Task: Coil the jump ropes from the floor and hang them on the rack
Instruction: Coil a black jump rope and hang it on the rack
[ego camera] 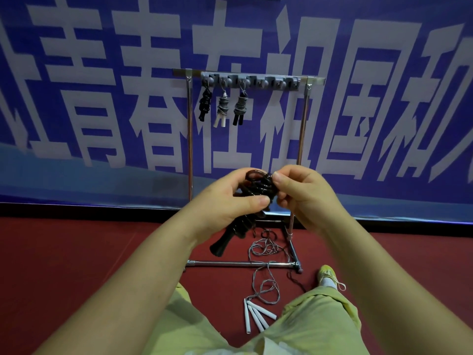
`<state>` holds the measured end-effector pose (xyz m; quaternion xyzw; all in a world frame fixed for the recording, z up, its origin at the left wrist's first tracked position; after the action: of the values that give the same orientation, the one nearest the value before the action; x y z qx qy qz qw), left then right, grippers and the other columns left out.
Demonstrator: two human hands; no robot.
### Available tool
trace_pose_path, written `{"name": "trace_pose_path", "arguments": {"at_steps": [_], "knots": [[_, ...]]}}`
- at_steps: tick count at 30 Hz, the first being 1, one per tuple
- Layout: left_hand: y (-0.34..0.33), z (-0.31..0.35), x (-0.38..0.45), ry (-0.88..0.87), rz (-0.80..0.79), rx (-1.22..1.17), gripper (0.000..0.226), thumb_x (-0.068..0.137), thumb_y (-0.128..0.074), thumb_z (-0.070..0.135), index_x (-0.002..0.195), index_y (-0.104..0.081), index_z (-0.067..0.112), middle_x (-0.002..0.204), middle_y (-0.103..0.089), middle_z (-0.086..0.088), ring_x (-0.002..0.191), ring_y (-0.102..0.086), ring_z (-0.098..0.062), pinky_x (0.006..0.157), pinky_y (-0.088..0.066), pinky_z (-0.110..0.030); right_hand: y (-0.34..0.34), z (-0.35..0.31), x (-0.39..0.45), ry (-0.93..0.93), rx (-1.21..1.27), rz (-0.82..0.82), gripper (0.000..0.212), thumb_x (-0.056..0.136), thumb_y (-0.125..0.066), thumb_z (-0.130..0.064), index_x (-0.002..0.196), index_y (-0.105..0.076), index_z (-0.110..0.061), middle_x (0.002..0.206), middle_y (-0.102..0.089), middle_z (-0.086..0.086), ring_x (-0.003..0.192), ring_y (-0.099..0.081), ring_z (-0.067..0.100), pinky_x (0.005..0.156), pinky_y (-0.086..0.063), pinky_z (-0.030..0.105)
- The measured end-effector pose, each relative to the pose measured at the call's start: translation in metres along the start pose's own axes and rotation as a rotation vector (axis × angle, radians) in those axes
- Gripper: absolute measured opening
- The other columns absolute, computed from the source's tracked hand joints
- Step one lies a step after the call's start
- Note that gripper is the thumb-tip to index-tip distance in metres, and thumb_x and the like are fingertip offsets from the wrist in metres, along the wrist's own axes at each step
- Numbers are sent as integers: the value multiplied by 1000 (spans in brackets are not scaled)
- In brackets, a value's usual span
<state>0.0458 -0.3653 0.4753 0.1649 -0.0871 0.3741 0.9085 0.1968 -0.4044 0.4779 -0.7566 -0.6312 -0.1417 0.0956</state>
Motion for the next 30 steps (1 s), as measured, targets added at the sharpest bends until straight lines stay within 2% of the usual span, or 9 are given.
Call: {"name": "trace_pose_path", "arguments": {"at_steps": [3,6,9,12,15,18,20,27,30], "knots": [[-3,-6,3,46,46,-79,43,84,-69,18,122,-53,31,112,-62,1,103,-64,-20,86,-54,-36,-3,3,3,-16,20,51,23,91,-59,-21,68,-61,-16,54,-50,-3,53,-44,11,56,-42,24],[-5,-16,9,89,73,11,85,82,-71,19,145,-18,37,115,-59,3,103,-63,-17,88,-51,-30,1,5,6,-16,-51,84,23,92,-56,-35,80,-66,-17,62,-56,-5,61,-51,13,67,-47,31],[-4,-23,12,124,93,4,102,81,-73,20,148,1,42,110,-64,1,98,-65,-13,82,-49,-24,4,1,6,-22,-259,-40,27,81,-60,-50,87,-72,-26,81,-70,-5,83,-65,17,85,-50,38],[-2,-31,19,182,105,55,110,79,-74,25,148,10,41,111,-65,0,100,-64,-13,87,-48,-27,4,0,12,-58,-424,-70,11,85,-67,-36,83,-70,-26,82,-71,-3,85,-64,21,85,-50,41],[-3,-48,26,323,45,48,109,71,-79,40,150,-4,37,119,-63,-4,110,-61,-22,100,-44,-39,2,9,26,-100,-448,-25,13,87,-67,-27,76,-68,-21,81,-66,8,79,-56,27,84,-50,50],[-2,-56,32,401,-38,-18,43,83,-69,34,120,-56,15,105,-66,-8,89,-63,-21,71,-47,-30,-3,25,42,-159,-372,24,21,89,-65,-26,69,-62,-18,82,-63,10,83,-57,25,91,-47,50],[-2,-57,38,402,-32,-8,15,88,-64,29,96,-63,17,95,-66,-8,71,-60,-15,60,-44,-26,-2,34,50,-202,-275,98,20,91,-63,-23,72,-61,-15,84,-62,11,86,-57,25,91,-48,45],[1,-51,68,359,30,-64,17,89,-62,35,97,-62,21,85,-67,1,68,-61,-13,54,-42,-24,15,35,88,-337,231,353,11,89,-65,-15,80,-65,-8,85,-58,7,86,-54,21,81,-45,35],[8,-49,81,391,4,-192,24,90,-61,32,104,-61,13,87,-67,-3,63,-60,-10,47,-37,-21,26,31,103,-356,284,341,12,89,-66,-22,82,-67,-12,81,-60,1,83,-53,18,79,-41,34]]}}
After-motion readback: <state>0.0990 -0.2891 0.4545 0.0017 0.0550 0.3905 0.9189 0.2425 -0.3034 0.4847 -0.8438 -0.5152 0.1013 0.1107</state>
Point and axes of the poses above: each hand's wrist, its own x-axis towards the middle knuckle, its own y-axis out of the back of the hand, z = x × y, the point moved 4 cm from there along x, towards the middle knuckle
